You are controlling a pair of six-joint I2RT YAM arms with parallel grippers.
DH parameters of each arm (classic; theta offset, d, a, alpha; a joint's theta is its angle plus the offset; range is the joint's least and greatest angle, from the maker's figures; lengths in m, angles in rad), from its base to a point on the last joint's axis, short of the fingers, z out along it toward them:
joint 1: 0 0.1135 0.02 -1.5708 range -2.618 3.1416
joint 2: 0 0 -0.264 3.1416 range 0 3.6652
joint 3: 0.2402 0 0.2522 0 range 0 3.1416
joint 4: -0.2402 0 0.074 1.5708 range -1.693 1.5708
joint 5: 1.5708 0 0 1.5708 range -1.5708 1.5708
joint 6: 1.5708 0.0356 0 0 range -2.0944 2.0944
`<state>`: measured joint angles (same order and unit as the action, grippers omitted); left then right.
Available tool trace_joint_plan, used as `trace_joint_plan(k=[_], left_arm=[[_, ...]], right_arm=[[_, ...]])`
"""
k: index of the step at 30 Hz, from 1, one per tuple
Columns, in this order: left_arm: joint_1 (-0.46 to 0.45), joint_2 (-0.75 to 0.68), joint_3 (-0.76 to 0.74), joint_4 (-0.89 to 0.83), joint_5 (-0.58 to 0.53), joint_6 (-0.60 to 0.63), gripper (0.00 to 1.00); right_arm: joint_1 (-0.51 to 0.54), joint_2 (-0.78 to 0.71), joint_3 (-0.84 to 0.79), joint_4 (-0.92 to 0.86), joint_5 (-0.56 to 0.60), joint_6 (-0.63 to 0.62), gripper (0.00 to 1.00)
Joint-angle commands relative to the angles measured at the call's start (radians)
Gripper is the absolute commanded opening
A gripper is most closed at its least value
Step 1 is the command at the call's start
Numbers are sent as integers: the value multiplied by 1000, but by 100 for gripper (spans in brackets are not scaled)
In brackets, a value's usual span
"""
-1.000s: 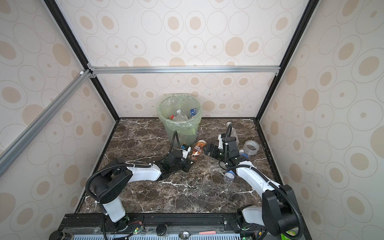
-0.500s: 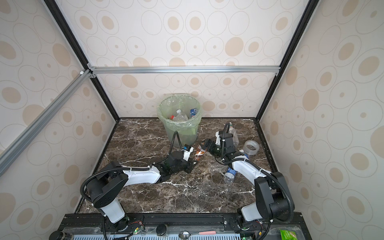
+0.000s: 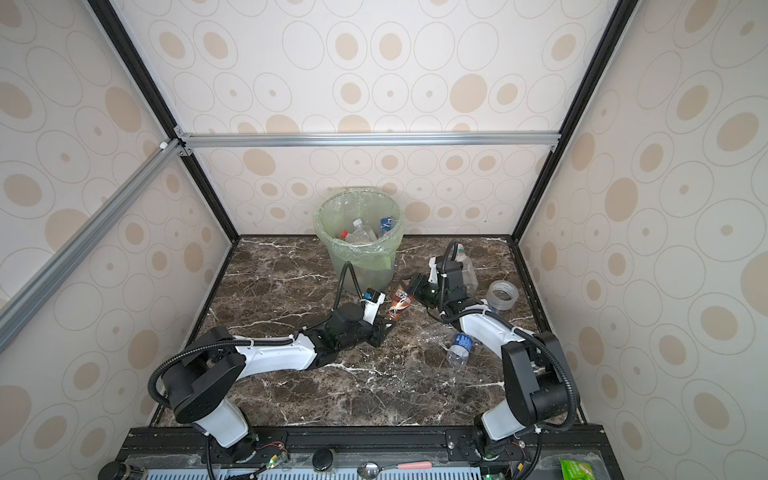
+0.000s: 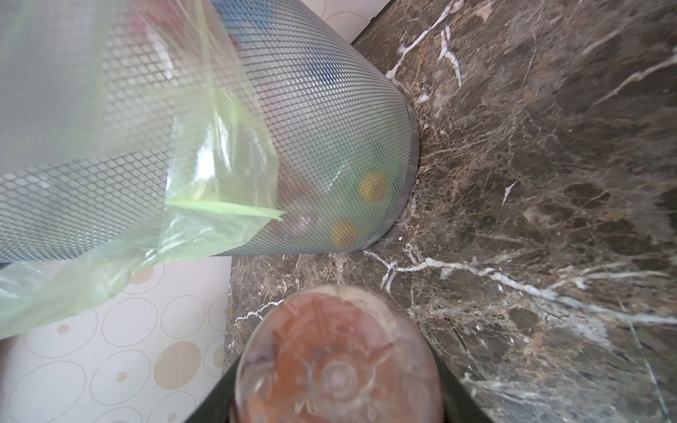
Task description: Throw the plastic bottles in the bin
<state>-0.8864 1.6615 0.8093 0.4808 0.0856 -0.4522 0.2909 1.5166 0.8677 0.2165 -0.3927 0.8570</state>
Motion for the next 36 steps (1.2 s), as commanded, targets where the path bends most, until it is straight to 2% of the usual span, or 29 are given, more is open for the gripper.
trace_joint_plan(k=[1,3,6,10,14,22,25,29,33,36], left_arm=[[-8,-24,12,6,-26,5,36],[-8,-36,17,-8,-40,11,39],[-8,-67,22,-31,-66,23,53],[-8,-144,22,-70,-114,44,80],[-5,-218,41,-134,-171,75,98],[53,-368,83,-193,-232,52,99],[104,-409,95,-244,-216,15,99],[175,-437,116,-285,-164,-31,99],[194,-497,84,-268,-182,-35,99],[214,-538,53,-256,-173,-49,99]], right_arm=[[-5,-30,23,-12,28,-19,49],[-5,-44,42,-39,41,-38,48],[-6,-59,90,-86,60,-71,48],[-5,-82,186,-154,113,-135,48],[-6,-101,321,-221,195,-213,48],[-6,-45,726,-311,395,-375,47],[-5,-31,843,-286,493,-429,47],[-5,-50,907,-182,646,-519,47],[-5,-43,974,-113,672,-553,48],[-6,2,1055,-138,654,-541,48]])
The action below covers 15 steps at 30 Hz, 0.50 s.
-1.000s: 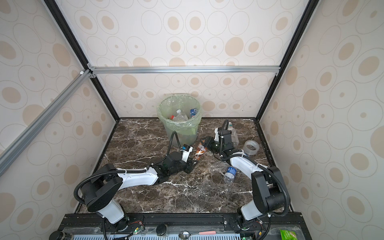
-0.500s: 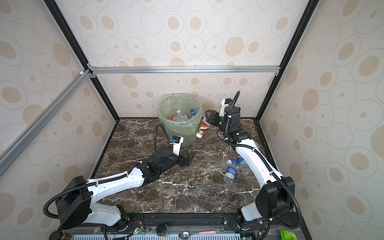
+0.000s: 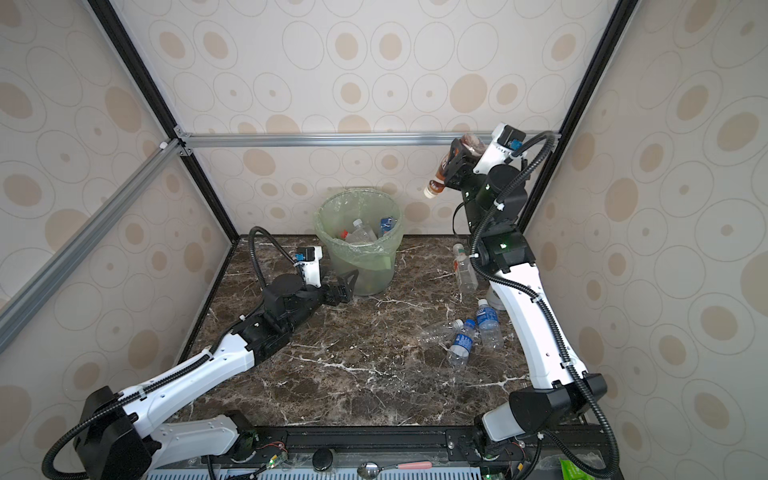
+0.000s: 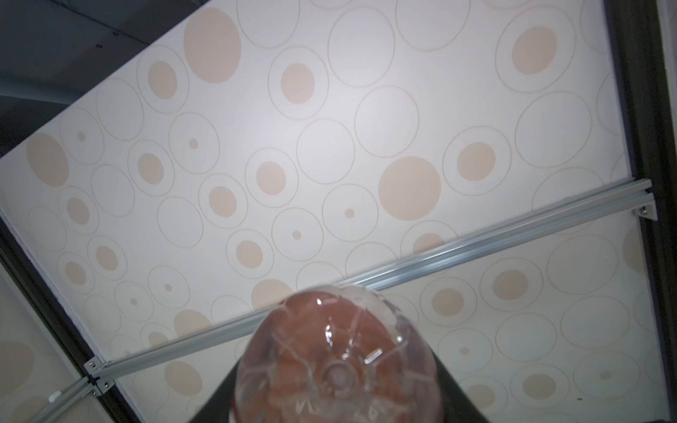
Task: Throw the plastic bottles in the bin
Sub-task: 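Raise the Nescafe bottle with the right gripper over the bag while the left gripper releases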
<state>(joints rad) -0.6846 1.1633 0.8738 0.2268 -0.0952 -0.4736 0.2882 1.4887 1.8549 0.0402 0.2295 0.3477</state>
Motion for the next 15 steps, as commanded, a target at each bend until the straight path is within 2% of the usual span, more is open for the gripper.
trace_joint_plan(k=[1,6,11,13,15], left_arm=[[20,-50,-20,0,16,-31,99],[64,-72,-42,-8,68,-62,99],[80,-73,-65,2,99,-89,99],[82,-76,-71,1,104,-93,99],[84,-78,-73,-6,108,-94,99]], right_arm=[[-2,48,92,28,20,-21,48],[-3,150,120,11,-61,95,48],[75,334,185,-97,-168,137,50],[119,429,263,-171,-236,111,58],[146,533,422,-317,-289,77,71]])
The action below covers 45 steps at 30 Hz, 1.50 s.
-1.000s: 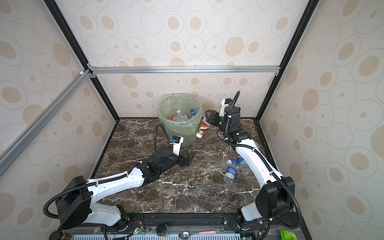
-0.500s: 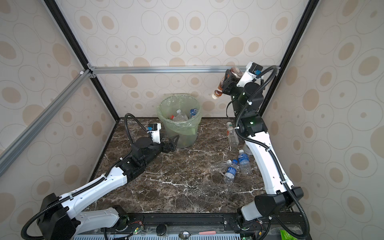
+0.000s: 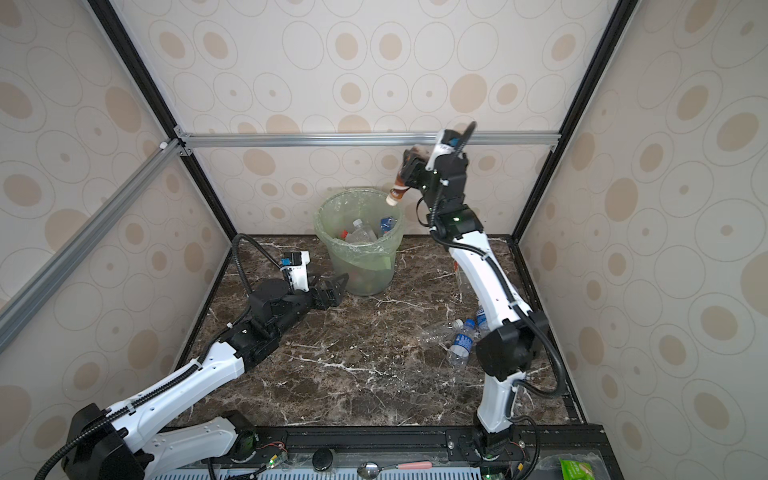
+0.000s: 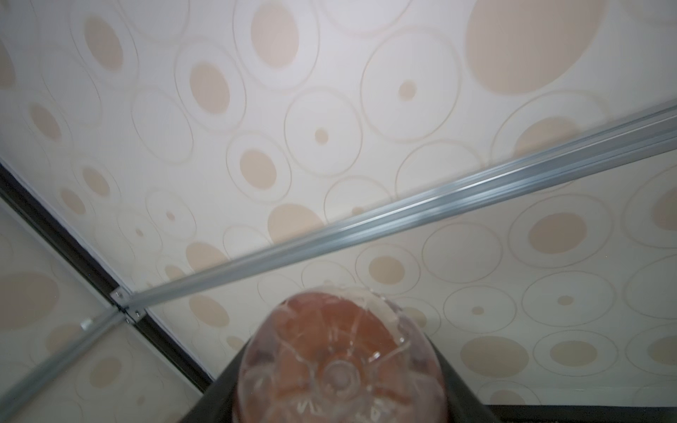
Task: Throw the plastic bottles in the bin
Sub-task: 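Raise the Nescafe bottle with the right gripper over the bag while the left gripper releases, then open the right gripper to drop the Nescafe bottle into the bag, then move the right gripper down to the blue-labelled water bottle near the robot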
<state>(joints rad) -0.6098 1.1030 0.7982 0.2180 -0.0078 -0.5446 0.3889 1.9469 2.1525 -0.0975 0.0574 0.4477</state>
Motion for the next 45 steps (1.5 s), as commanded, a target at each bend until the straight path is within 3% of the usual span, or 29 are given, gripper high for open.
trace_joint_plan(k=[1,3,8,23,33,40,45], left_arm=[[10,-20,3,-3,21,-22,99],[12,-29,-2,-9,16,-21,99],[18,-54,-32,0,11,-31,99],[20,-8,-37,35,111,-58,99],[-26,72,-9,57,129,-27,99],[-135,155,29,94,94,16,99],[-193,234,70,105,108,35,99]], right_arm=[[54,117,218,-247,-120,-38,81],[63,143,286,-299,-102,-56,90],[62,53,205,-237,-70,-75,99],[38,-177,-46,-220,-12,-153,100],[-137,-519,-577,-192,25,-111,100],[-183,-736,-923,-332,135,-93,100],[-186,-846,-1139,-420,120,-36,100]])
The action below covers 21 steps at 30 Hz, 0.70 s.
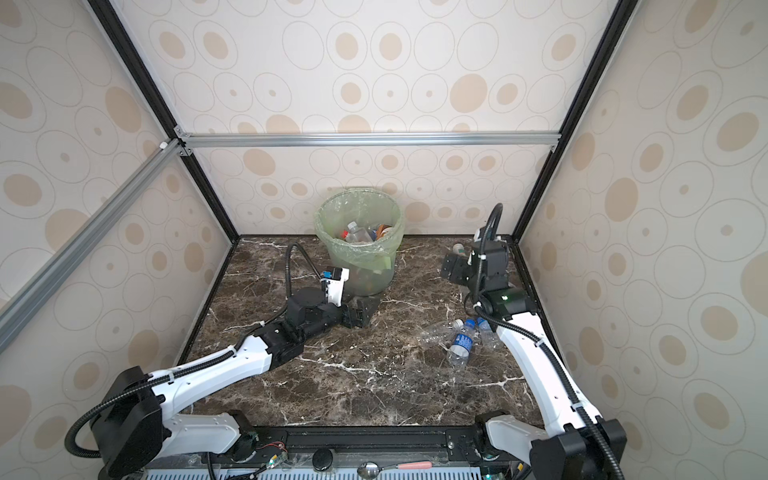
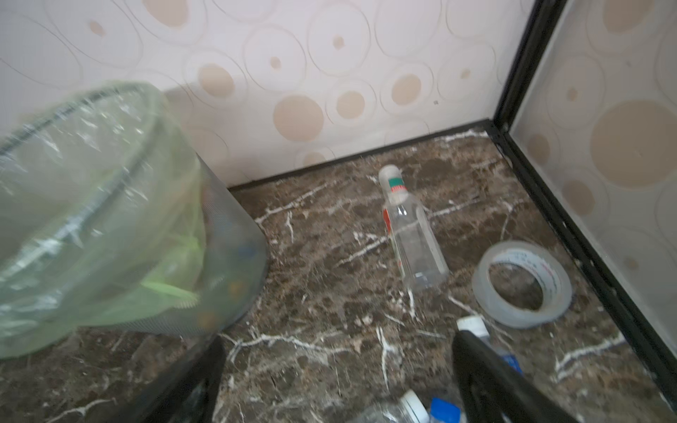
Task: Throw the plastic bottles in the bin
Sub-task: 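Move the right gripper down to the blue-labelled water bottle near the robot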
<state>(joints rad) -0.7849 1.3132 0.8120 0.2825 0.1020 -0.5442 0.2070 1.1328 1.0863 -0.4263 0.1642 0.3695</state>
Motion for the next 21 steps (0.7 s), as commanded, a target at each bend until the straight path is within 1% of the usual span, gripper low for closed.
trace_joint_plan(k=[1,5,9,17,21], left_arm=[[-23,34,62,45,4,35,99],[-30,60,71,57,11,36,99],[-36,77,73,67,22,30,99],[-37,74,69,44,13,41,99],[-37,83,70,42,14,37,99]], right_arm=[[-4,-48,-104,-111,5,53,100],[-4,-115,-227,-138,-8,109,100],[-4,-158,-341,-120,-40,161,100],[-4,-133,-437,-91,-88,233,100],[-4,-87,-464,-55,-94,252,100]])
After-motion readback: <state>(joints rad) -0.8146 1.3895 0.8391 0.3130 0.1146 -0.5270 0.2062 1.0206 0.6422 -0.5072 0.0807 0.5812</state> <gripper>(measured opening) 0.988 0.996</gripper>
